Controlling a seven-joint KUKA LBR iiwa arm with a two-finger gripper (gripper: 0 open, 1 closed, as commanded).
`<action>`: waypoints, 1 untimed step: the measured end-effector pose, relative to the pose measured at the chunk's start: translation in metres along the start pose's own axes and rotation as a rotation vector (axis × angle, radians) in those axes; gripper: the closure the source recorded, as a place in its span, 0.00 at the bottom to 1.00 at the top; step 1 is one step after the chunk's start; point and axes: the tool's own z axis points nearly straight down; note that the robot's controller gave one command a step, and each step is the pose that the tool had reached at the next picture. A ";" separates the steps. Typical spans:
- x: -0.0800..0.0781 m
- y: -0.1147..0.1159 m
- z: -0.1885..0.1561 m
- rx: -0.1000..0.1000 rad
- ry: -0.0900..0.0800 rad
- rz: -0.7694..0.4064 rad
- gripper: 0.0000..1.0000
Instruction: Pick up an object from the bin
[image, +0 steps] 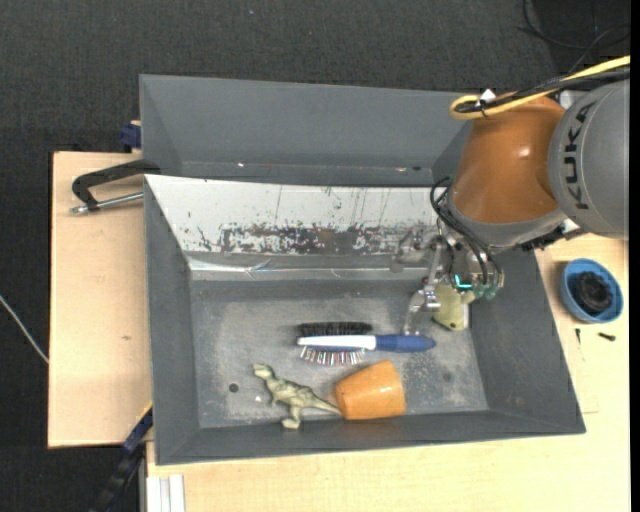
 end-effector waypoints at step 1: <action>0.081 0.041 0.083 0.005 -0.024 -0.191 0.00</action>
Offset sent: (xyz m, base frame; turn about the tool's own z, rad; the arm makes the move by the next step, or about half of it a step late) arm -0.0860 0.0421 -0.0859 -0.1926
